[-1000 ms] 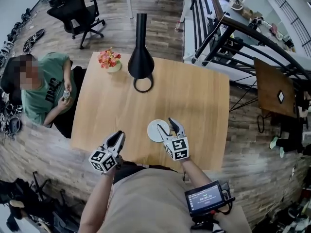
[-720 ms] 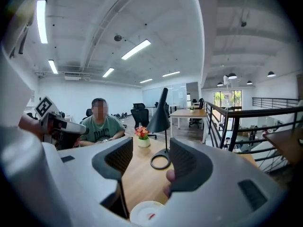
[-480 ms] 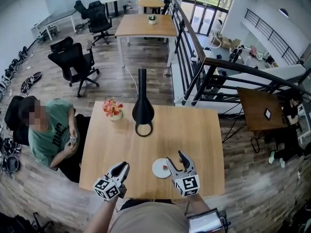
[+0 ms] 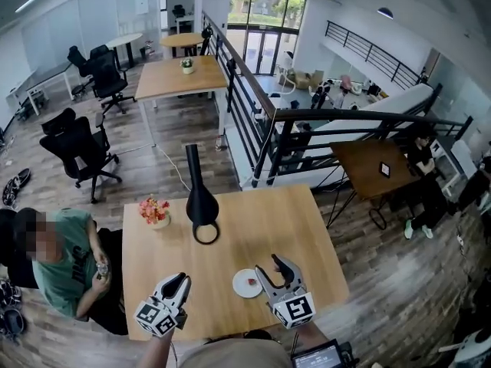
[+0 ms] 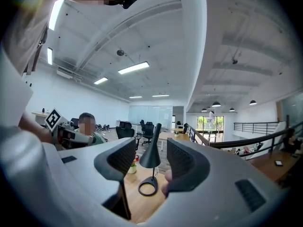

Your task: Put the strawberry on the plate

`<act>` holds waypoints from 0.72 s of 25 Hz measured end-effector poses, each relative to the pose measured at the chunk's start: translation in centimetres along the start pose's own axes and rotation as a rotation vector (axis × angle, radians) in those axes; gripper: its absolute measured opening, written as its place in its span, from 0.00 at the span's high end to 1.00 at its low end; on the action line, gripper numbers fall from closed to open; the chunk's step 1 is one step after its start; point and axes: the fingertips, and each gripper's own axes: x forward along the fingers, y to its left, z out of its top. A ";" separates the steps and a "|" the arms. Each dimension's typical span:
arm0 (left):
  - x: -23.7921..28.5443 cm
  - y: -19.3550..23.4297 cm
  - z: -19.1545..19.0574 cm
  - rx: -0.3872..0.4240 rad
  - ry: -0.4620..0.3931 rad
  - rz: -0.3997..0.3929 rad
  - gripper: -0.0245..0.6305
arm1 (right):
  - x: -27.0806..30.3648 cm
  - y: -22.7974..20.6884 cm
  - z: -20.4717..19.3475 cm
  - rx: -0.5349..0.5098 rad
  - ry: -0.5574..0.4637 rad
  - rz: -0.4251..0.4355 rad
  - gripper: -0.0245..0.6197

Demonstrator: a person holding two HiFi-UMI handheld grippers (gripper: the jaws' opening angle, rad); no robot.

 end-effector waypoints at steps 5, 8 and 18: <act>-0.2 0.9 -1.4 -0.007 0.039 -0.035 0.89 | -2.0 0.1 -0.1 -0.014 -0.039 -0.112 0.63; -0.6 1.0 -2.6 -0.004 0.060 -0.061 0.89 | -3.0 0.4 -0.5 -0.017 -0.053 -0.158 0.63; -0.5 0.0 -4.8 -0.010 0.105 -0.125 0.89 | -4.1 1.3 -6.3 -0.007 0.148 -0.204 0.70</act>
